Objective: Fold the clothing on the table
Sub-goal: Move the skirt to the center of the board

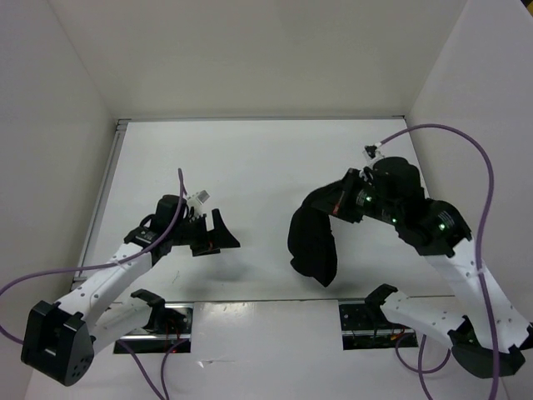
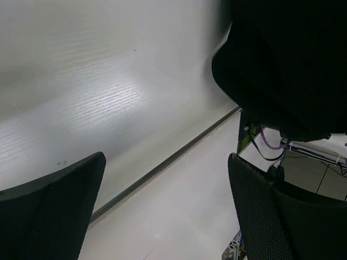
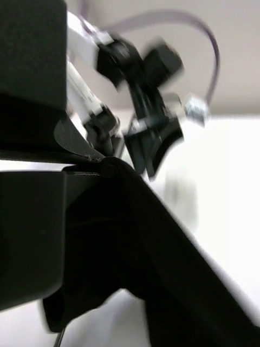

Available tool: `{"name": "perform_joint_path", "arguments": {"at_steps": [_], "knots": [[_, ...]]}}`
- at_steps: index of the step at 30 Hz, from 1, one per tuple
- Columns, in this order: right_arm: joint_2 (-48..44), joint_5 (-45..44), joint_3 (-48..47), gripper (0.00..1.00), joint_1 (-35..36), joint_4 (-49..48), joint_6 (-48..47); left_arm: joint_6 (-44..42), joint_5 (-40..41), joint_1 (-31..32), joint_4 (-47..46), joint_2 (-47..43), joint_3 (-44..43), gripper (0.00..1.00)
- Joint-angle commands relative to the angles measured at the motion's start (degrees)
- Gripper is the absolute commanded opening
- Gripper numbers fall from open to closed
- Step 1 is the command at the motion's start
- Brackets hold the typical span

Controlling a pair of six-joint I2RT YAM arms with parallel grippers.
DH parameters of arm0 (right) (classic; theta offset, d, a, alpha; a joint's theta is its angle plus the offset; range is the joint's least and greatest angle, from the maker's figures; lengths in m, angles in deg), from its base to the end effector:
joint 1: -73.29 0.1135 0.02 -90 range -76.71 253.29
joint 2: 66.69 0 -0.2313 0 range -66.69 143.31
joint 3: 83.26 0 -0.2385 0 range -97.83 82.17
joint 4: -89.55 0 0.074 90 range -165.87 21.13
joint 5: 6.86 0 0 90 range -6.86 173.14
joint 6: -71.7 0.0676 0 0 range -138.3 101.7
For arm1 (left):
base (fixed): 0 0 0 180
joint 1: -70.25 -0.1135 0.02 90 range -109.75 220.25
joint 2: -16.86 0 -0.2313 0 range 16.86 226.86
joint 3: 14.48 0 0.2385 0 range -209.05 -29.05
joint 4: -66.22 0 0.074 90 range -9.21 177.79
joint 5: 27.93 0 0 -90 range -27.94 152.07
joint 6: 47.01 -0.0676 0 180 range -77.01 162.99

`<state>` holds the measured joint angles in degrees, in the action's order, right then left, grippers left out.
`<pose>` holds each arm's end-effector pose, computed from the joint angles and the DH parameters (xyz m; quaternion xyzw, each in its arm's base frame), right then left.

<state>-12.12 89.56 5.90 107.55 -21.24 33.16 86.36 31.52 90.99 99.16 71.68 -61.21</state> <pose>0.1583 0.1170 0.3663 0.1047 0.8713 0.3604 0.3161 0.1960 -0.1110 0.1822 -0.0652 0.8823 -0.4154 0.2116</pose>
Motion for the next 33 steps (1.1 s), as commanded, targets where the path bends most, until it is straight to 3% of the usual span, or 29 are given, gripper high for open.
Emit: {"name": "perform_joint_path", "arguments": {"at_steps": [1,5,9,16,18,19,20,22,25,28,33], "knots": [[-4.11,3.25,-4.76,0.00,0.90,-5.32,1.80,-1.80,-2.58,0.10,-1.76,1.33,-2.03,1.00],[-4.12,-0.78,-9.15,0.00,0.90,-7.25,0.48,-1.80,-2.59,0.10,-1.76,1.33,-2.03,1.00],[3.60,-2.19,-10.21,0.00,0.90,-10.77,-1.97,-1.80,-1.54,0.10,-1.76,0.28,-2.03,1.00],[31.09,-0.80,-12.74,0.00,-8.23,-19.29,-6.46,-1.19,1.62,0.10,-0.70,-3.06,-2.03,1.00],[41.29,-2.11,-15.30,0.39,-11.30,-23.15,-6.46,-0.66,2.42,0.10,-0.18,-4.64,-2.03,1.00],[43.93,-2.11,-17.57,0.50,-12.02,-25.08,-6.46,-0.05,3.20,0.10,-0.18,-5.16,-2.03,1.00],[48.22,-4.02,-18.90,0.54,-12.02,-26.32,-6.46,-0.05,3.99,0.10,-0.18,-5.69,-2.55,1.00],[50.02,-6.67,-20.67,0.57,-12.64,-29.57,-6.99,0.48,4.96,0.10,0.34,-6.58,-2.55,1.00],[50.02,-9.66,-23.12,0.58,-11.59,-27.05,-8.48,-0.04,10.93,0.10,2.01,-5.35,-6.50,0.99],[50.02,-9.67,-24.45,0.59,-10.45,-19.60,-11.28,-2.41,15.16,1.24,2.55,0.86,-11.23,0.88],[45.91,-5.89,-13.07,0.59,-9.92,-15.78,-11.82,-7.76,17.63,5.54,1.32,15.37,-19.15,0.83]]}}
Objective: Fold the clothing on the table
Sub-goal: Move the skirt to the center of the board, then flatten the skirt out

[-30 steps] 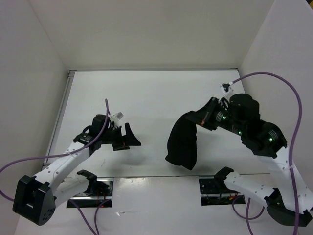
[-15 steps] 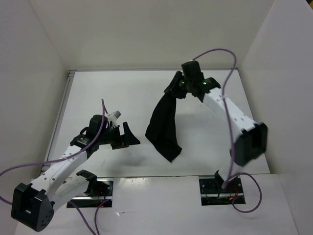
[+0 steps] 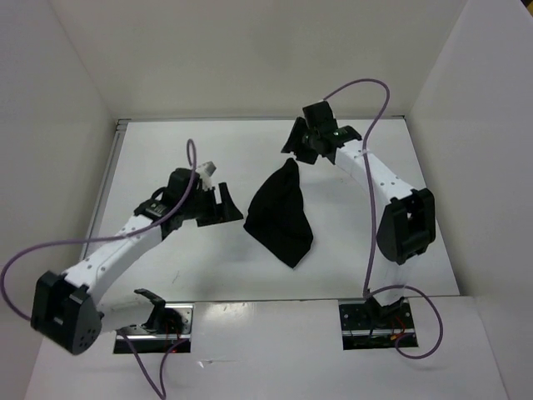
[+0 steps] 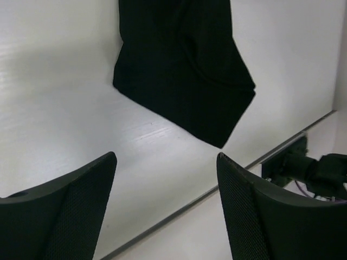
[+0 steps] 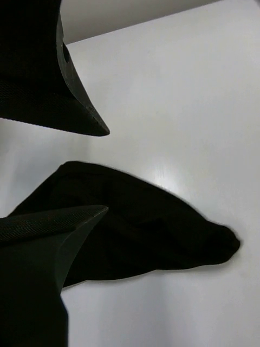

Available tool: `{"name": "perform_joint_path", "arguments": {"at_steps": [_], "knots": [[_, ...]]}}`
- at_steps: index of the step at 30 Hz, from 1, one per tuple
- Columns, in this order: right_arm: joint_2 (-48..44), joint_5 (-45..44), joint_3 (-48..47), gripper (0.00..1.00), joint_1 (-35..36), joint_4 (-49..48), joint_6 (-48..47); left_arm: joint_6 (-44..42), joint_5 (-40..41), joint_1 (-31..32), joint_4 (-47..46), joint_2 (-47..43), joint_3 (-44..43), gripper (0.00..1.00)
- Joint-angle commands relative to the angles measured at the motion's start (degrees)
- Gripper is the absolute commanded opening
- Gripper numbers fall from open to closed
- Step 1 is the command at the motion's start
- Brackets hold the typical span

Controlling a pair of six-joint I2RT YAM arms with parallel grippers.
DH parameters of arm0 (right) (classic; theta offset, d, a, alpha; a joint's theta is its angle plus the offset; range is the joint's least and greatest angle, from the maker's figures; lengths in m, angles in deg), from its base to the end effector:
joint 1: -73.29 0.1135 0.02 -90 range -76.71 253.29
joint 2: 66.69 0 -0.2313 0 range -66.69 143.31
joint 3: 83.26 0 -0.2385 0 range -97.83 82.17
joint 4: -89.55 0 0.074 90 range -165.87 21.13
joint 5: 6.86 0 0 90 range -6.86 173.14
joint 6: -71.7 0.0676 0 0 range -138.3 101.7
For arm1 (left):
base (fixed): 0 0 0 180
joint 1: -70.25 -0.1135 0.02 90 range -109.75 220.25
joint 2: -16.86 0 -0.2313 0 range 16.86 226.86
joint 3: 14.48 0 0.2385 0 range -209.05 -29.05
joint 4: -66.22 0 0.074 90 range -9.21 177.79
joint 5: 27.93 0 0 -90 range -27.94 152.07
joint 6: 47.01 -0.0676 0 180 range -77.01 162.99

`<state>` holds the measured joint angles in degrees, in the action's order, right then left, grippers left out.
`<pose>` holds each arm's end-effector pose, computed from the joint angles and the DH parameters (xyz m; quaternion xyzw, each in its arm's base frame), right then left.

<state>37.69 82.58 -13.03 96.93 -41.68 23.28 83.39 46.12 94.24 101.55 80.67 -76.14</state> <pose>0.3830 0.1669 0.2627 0.1451 0.9068 0.2095 0.3357 0.2360 -0.1253 0.2275 -0.0660 0.8878 -0.3387 0.3045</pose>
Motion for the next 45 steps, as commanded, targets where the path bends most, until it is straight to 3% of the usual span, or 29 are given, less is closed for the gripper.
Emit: {"name": "perform_joint_path", "arguments": {"at_steps": [1,5,9,17,24,27,35,41,43,45], "knots": [[-5.05,1.08,8.16,0.59,2.10,3.96,-1.16,-5.68,3.02,3.25,-0.28,12.85,-6.06,0.81],[-9.80,0.56,18.28,0.59,4.31,2.72,0.69,-7.62,5.56,10.53,1.39,24.85,-14.24,0.65],[-11.91,0.56,24.60,0.59,5.45,4.04,1.92,-7.62,13.55,16.86,1.40,29.26,-17.25,0.65],[-17.36,3.63,32.00,0.59,5.98,2.28,4.38,-6.30,32.27,21.97,0.78,32.34,-20.14,0.68],[-17.98,6.79,39.46,0.59,7.39,1.58,7.02,-9.81,41.33,23.82,0.25,37.51,-22.69,0.69],[-17.98,6.80,40.09,0.59,7.91,1.58,7.02,-11.66,45.80,25.49,0.25,41.81,-24.70,0.67],[-17.37,7.94,40.62,0.59,7.91,2.10,7.02,-11.66,52.50,26.20,-2.55,42.98,-24.19,0.62],[-15.61,8.47,41.23,0.59,7.91,2.10,7.02,-12.19,53.12,26.20,-3.79,45.61,-25.33,0.25],[-14.91,8.47,41.76,0.59,7.91,2.10,7.02,-11.66,52.60,26.20,-3.79,45.61,-25.33,0.01],[-12.99,8.47,41.76,0.58,7.91,0.79,6.49,-11.14,51.46,26.20,-3.79,43.60,-25.33,0.00]]}}
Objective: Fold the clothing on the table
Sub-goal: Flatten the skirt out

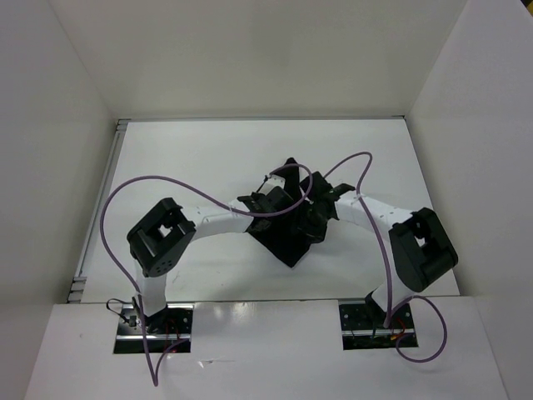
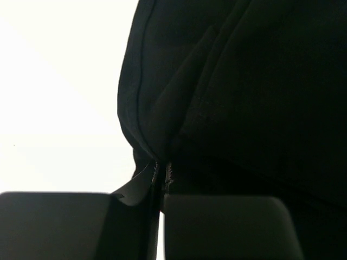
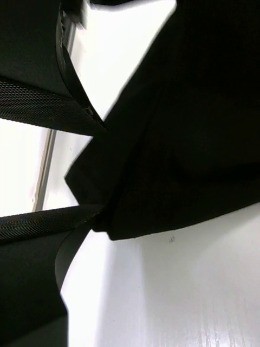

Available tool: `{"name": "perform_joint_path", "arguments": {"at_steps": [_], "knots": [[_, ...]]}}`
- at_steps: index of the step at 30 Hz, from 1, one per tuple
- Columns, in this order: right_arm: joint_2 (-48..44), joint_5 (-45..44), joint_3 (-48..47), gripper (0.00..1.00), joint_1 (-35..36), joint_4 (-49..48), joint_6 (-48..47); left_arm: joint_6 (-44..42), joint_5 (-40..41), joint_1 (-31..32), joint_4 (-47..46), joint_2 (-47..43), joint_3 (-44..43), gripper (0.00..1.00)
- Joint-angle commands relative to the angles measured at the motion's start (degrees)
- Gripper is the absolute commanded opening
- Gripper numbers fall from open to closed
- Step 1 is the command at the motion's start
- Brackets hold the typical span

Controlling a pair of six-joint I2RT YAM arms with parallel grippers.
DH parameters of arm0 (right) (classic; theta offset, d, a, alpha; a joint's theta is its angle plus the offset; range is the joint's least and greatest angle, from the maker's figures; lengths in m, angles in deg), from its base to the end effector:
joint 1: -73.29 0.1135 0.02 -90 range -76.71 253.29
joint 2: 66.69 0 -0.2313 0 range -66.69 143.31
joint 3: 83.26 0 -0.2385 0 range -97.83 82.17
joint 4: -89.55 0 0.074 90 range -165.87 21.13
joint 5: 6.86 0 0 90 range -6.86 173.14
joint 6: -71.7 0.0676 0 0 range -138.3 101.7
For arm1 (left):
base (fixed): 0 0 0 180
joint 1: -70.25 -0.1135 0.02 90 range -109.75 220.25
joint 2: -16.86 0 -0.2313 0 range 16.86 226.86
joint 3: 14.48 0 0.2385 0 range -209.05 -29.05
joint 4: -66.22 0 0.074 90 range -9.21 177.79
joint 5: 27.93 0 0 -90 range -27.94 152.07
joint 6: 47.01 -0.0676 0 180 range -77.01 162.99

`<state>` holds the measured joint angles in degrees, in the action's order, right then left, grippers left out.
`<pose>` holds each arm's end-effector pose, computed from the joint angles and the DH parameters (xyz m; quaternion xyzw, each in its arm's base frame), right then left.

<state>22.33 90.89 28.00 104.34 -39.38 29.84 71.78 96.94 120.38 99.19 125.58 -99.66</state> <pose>0.2393 0.1547 0.1285 0.1355 0.9752 0.1544 0.0821 0.2760 -0.2702 0.1293 0.0843 0.9138 0.0468 0.3946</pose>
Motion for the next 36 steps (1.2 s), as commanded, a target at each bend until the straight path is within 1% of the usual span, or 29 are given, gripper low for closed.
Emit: {"name": "perform_joint_path", "arguments": {"at_steps": [1,3,4,5,6,7,8,11,12,14,17,20,21,22,24,25,26,27,28,29,32,36], "knots": [[3.35,0.16,1.26,0.58,0.50,-1.51,-0.06,0.47,0.64,0.06,-1.43,-2.11,-1.29,0.00],[6.59,0.16,1.26,0.54,0.50,-3.26,-0.76,0.47,-0.94,0.06,-1.43,-4.65,-0.68,0.00],[6.61,0.16,1.26,0.49,0.50,-3.27,-0.77,0.47,-0.95,0.06,-1.43,-5.45,-0.67,0.00],[8.53,-1.06,1.26,0.28,0.50,-4.05,-0.77,0.47,-1.73,0.06,-1.43,-6.24,-0.15,0.00],[9.42,-1.59,1.26,0.18,0.50,-4.75,-0.77,0.47,-1.74,0.06,-0.65,-7.73,-0.14,0.00],[10.73,-2.55,1.26,0.12,0.50,-4.76,-0.77,1.25,-2.70,-0.47,0.32,-8.52,-0.14,0.00],[10.74,-3.17,1.26,0.01,0.50,-4.76,-0.77,1.87,-3.66,-0.47,0.33,-9.32,0.55,0.00],[10.92,-4.84,2.66,0.01,1.03,-4.76,-0.16,5.64,-6.74,-3.71,1.47,-14.66,3.36,0.00],[10.92,-4.85,3.19,0.01,1.03,-4.76,0.37,6.87,-7.44,-3.72,1.47,-15.73,4.24,0.00],[9.52,-4.85,4.85,0.01,1.03,-4.76,0.98,11.34,-7.45,-5.83,1.47,-18.01,5.74,0.00],[9.51,-4.32,6.88,0.01,1.03,-4.76,1.61,15.66,-6.66,-8.55,2.96,-18.55,7.32,0.00],[9.51,-3.79,8.81,0.01,1.55,-4.76,2.31,18.04,-6.66,-11.19,5.16,-17.33,7.33,0.00],[8.90,-3.79,8.82,0.01,1.56,-4.76,2.31,20.31,-6.66,-11.98,6.12,-16.54,7.85,0.00],[8.90,-3.79,9.60,0.01,2.08,-4.15,3.01,21.47,-6.66,-13.81,6.13,-16.53,7.85,0.00],[7.23,-3.79,10.67,0.01,2.09,-3.45,3.80,25.40,-7.36,-15.93,6.66,-16.00,9.60,0.00],[5.57,-3.79,11.62,0.01,2.09,-2.75,4.59,26.91,-8.93,-17.07,6.66,-16.52,10.48,0.00],[4.60,-3.79,12.76,0.01,2.09,-2.74,5.73,28.49,-9.81,-19.61,6.66,-17.14,11.62,0.00],[3.72,-3.79,13.30,0.01,2.09,-2.74,6.26,30.51,-10.78,-20.94,5.61,-19.06,12.94,0.00],[2.32,-3.79,14.17,0.01,2.09,-2.74,7.05,31.40,-12.27,-22.34,4.91,-20.38,15.65,0.00],[2.31,-3.79,14.18,0.01,2.09,-2.74,7.06,32.02,-12.89,-24.88,3.25,-23.09,16.90,0.00],[1.78,-3.79,15.41,0.01,2.09,-2.74,7.58,32.55,-14.56,-29.19,1.12,-27.32,19.45,0.00],[2.31,-3.27,15.41,0.01,2.61,-2.74,8.19,31.86,-16.85,-33.95,-0.64,-26.91,19.29,0.00]]}}
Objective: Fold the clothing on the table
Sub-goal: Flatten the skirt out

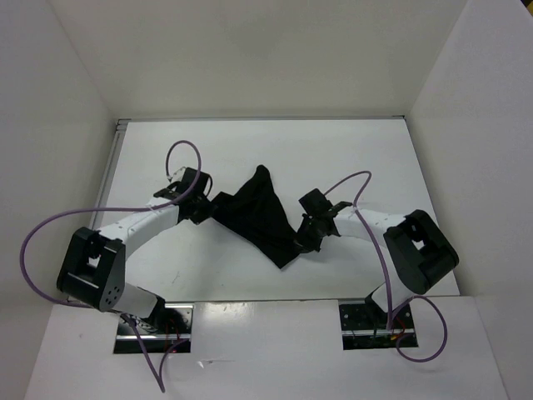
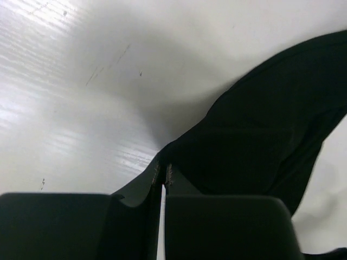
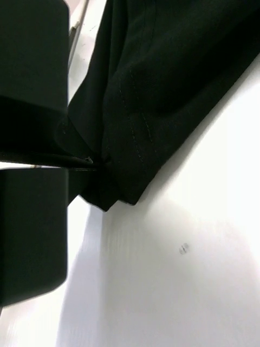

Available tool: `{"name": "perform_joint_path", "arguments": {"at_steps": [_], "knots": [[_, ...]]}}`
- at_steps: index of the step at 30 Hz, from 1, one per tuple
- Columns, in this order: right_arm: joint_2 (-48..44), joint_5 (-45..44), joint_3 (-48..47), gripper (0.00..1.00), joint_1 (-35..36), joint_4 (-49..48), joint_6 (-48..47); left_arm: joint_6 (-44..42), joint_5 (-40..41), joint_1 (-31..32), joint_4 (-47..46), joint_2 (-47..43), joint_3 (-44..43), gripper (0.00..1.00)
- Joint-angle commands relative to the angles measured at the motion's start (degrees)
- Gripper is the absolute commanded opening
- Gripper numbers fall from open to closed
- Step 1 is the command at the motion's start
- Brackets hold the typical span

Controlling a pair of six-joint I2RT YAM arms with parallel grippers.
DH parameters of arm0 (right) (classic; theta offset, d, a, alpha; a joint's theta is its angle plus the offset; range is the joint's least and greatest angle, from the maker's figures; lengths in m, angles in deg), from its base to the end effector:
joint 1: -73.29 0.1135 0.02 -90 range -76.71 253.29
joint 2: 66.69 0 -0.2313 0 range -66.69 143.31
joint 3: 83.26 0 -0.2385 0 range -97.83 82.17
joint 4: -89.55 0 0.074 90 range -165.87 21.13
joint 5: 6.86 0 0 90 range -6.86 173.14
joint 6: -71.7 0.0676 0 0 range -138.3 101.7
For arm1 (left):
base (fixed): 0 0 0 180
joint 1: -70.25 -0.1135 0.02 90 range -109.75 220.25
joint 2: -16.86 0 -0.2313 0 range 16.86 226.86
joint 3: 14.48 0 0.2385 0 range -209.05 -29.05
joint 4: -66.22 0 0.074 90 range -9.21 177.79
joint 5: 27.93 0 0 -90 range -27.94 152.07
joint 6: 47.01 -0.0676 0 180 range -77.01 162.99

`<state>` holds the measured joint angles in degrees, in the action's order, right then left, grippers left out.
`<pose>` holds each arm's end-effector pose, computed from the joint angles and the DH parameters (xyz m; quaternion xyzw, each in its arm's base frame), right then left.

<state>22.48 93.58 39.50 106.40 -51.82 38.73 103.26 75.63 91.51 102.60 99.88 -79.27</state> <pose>0.2160 0.1555 0.0862 0.1884 0.9634 0.1824 0.0553 0.2847 -0.0938 0.1546 -0.3497 0.8798 -0.1119 0.3020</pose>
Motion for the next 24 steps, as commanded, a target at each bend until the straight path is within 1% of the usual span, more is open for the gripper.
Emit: {"name": "perform_joint_path", "arguments": {"at_steps": [1,2,3,4,5,6,7,10,11,12,14,15,17,18,19,21,24], "knots": [[1.54,-5.95,3.92,0.01,1.17,10.83,-0.70,-0.50,3.76,-5.95,-4.05,-0.41,-1.63,0.00],[-0.12,-5.26,2.78,0.01,1.78,11.71,-0.70,-1.20,1.40,-6.75,-4.74,1.59,-1.64,0.00],[-1.44,-5.25,1.56,0.01,4.05,14.76,0.17,-1.21,0.42,-7.28,-4.75,2.75,-2.51,0.00],[-2.93,-5.77,-2.55,0.01,5.64,16.88,0.18,-1.99,-0.63,-7.98,-4.75,4.76,-3.30,0.00],[-5.73,-7.95,-5.20,0.04,7.14,19.08,1.05,-2.00,-2.03,-7.98,-4.75,5.56,-3.31,0.00],[-6.80,-9.02,-7.75,0.12,8.02,22.67,1.06,-2.70,-2.83,-7.98,-5.36,6.18,-3.31,0.00],[-7.59,-9.73,-12.12,0.16,8.03,23.31,1.06,-2.70,-3.45,-7.98,-5.37,6.88,-3.31,0.00],[-6.03,-10.26,-18.92,0.28,6.81,22.19,-2.53,-2.70,-4.77,-7.98,-7.12,6.89,-1.29,0.00],[-4.63,-10.26,-20.24,0.34,6.28,21.13,-3.59,-2.70,-4.77,-7.98,-7.12,6.89,-1.29,0.00],[-1.13,-10.26,-22.86,0.37,5.75,18.77,-5.86,-2.70,-4.77,-7.98,-7.65,6.89,-1.29,0.00],[2.92,-10.26,-25.43,0.38,5.05,16.47,-7.81,-2.70,-5.30,-7.98,-7.65,6.89,-1.29,0.00],[7.56,-9.48,-28.40,0.43,5.04,14.64,-9.03,-3.22,-5.82,-7.98,-7.65,6.89,-1.29,0.00],[12.59,-9.47,-31.92,0.44,5.04,14.01,-12.29,-3.23,-5.83,-7.98,-7.65,6.89,-1.29,0.00],[17.40,-10.60,-35.51,0.44,5.04,14.00,-13.08,-3.23,-5.83,-7.98,-7.65,6.89,-1.29,0.00],[19.62,-11.13,-37.11,0.44,4.52,14.00,-14.48,-3.23,-5.83,-7.98,-7.65,6.89,-1.29,0.00],[25.23,-12.36,-41.51,0.44,4.51,14.00,-15.02,-3.23,-6.36,-7.98,-7.65,6.89,-1.29,0.00],[28.77,-12.37,-44.51,0.44,3.99,13.30,-15.64,-3.76,-6.36,-7.98,-7.65,6.27,-1.29,0.00]]}}
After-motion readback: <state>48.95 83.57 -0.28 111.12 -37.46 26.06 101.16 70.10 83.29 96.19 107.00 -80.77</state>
